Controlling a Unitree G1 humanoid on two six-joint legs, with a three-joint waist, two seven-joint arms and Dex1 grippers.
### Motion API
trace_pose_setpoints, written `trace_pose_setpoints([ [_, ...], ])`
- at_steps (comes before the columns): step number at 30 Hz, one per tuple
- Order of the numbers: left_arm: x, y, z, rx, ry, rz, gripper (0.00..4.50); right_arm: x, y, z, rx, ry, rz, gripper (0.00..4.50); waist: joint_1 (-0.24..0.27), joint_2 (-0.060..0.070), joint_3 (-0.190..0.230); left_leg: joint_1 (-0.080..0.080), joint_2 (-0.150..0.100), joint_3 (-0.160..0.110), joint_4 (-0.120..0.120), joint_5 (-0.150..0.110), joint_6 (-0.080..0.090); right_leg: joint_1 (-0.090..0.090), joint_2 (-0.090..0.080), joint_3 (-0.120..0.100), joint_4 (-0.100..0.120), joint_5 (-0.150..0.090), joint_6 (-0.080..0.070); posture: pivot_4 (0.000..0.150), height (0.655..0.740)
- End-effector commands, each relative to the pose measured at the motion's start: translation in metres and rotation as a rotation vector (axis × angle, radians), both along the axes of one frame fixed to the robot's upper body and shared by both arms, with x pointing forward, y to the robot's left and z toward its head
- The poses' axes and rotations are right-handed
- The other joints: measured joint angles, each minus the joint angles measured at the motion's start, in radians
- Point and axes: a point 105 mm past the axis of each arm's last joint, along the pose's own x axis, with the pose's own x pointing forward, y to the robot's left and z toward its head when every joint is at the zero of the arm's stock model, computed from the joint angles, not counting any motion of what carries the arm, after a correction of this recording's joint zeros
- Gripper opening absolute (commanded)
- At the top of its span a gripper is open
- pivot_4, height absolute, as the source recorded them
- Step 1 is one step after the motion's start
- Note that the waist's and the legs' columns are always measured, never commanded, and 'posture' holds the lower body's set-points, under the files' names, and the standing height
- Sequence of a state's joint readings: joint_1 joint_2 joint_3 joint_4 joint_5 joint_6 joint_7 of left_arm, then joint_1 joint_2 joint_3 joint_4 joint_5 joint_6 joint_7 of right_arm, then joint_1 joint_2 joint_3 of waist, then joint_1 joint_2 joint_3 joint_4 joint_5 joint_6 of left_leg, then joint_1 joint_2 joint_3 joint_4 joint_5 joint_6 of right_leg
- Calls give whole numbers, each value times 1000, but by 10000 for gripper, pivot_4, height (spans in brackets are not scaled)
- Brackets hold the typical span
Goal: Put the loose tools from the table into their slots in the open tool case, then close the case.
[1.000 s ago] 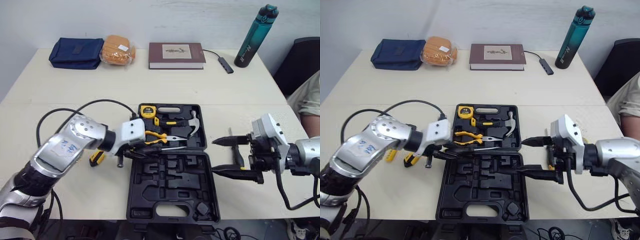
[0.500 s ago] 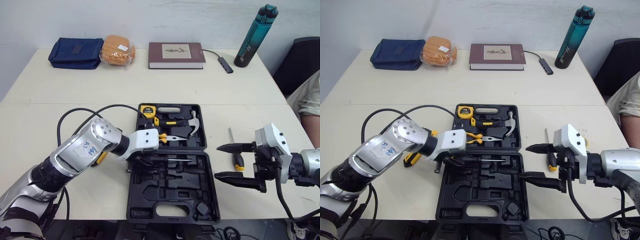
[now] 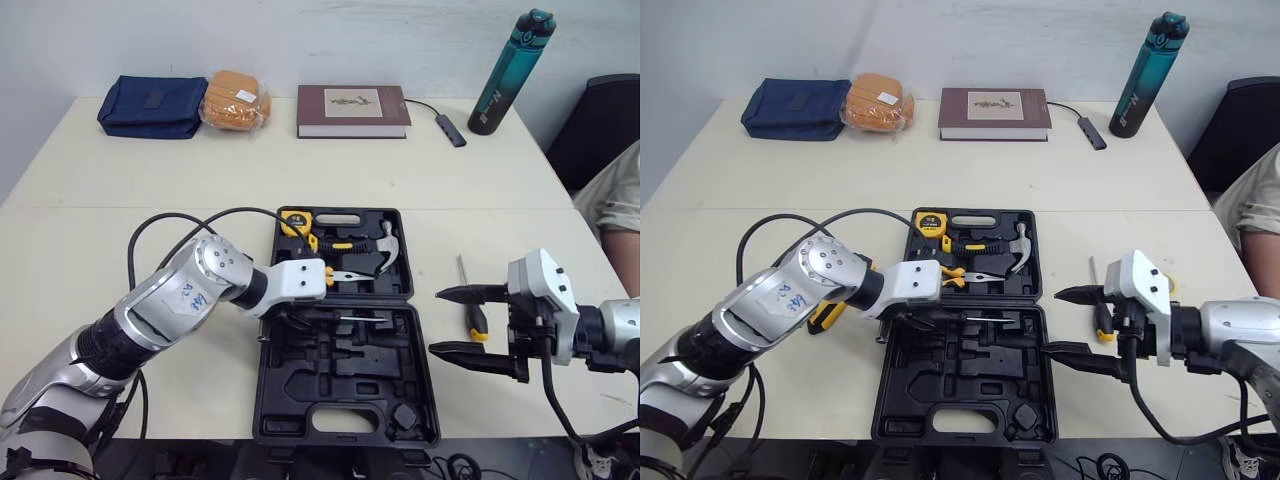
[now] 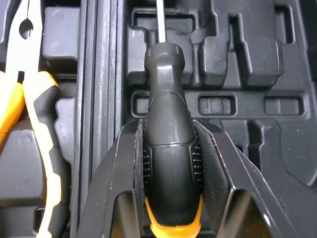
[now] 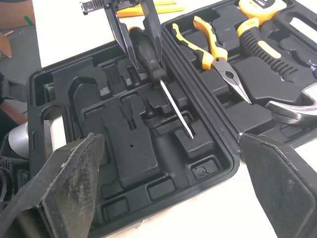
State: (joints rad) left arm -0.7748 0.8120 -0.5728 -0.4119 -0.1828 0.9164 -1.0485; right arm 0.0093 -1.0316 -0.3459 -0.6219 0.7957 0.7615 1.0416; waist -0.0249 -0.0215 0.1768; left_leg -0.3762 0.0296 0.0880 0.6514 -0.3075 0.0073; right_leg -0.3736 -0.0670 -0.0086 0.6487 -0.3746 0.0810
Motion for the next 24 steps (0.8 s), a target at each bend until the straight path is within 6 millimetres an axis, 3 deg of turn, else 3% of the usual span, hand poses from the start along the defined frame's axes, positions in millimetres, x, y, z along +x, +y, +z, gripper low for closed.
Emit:
trace_pose_setpoints([
  [1, 5, 5, 3, 18, -25, 18, 8395, 0, 3, 4, 4, -29, 18, 45000, 1, 0, 0, 0, 0, 0, 0, 0, 0, 0, 0, 0, 0, 0, 0, 1500, 7400],
  [16, 10, -2, 4, -9, -62, -7, 8395, 2, 5, 3, 10, -35, 23, 45000, 2, 0, 0, 0, 0, 0, 3, 0, 0, 0, 0, 1, 4, 0, 0, 1500, 7400],
  [18, 8, -1, 5, -3, -58, -20, 19153, 2, 5, 3, 10, -34, 23, 45000, 3, 0, 0, 0, 0, 0, 3, 0, 0, 0, 0, 1, 4, 0, 0, 1500, 7400],
  [23, 1, 5, 18, -17, -57, -40, 41104, -1, 5, 3, 10, -32, 22, 45000, 0, 0, 0, 0, 0, 0, 4, 0, 0, 0, 0, 1, 5, 0, 0, 1500, 7400],
  [24, -1, 6, 21, -30, -48, -46, 41104, -1, 5, 2, 10, -31, 22, 45000, -1, 0, 0, 0, 0, 0, 5, 0, 0, 0, 0, 1, 5, 0, 0, 1500, 7400],
])
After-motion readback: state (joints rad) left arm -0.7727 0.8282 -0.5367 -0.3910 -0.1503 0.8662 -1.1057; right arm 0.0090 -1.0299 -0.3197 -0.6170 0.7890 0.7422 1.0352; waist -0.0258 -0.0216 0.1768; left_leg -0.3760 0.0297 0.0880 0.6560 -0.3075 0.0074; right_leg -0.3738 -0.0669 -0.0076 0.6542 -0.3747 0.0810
